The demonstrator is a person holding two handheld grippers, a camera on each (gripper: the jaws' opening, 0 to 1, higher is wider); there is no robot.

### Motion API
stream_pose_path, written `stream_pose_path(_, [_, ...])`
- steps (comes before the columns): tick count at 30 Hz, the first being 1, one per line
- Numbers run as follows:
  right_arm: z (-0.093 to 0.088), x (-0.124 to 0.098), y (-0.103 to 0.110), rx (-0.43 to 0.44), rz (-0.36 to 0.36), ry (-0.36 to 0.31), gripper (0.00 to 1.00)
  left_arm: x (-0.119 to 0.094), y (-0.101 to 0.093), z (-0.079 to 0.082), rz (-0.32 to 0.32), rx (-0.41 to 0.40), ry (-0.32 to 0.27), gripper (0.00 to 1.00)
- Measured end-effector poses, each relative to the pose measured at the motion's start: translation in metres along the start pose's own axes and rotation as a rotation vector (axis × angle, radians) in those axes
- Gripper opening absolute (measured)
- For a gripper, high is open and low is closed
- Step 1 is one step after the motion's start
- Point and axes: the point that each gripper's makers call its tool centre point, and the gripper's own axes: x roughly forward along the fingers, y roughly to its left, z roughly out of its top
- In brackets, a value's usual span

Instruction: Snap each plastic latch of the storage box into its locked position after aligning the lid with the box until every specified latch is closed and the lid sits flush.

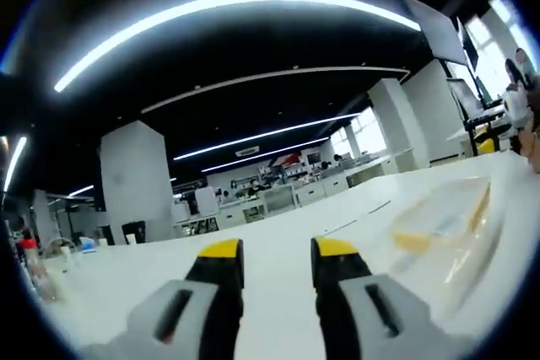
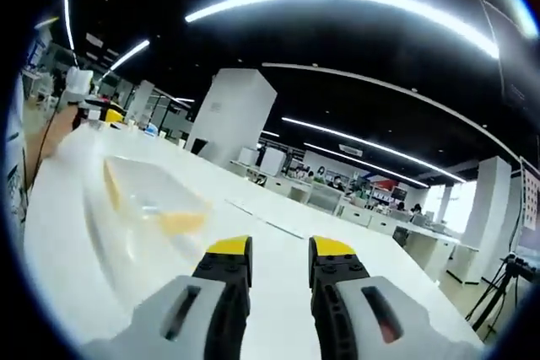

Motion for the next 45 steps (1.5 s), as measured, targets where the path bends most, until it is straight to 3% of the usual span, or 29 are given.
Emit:
stream_pose_path(27, [0.002, 0.003, 0.003, -0.045, -0.023, 0.009, 0.25, 0.005, 0.006, -0.008, -0.004, -0.034, 0.017, 0.3])
stream_pose_path(45, [-0.008, 0.009, 0.001, -0.057, -0.026, 0.049, 0.24, 0.01, 0.001, -0.01, -0.028, -0.019, 0.026, 0.3])
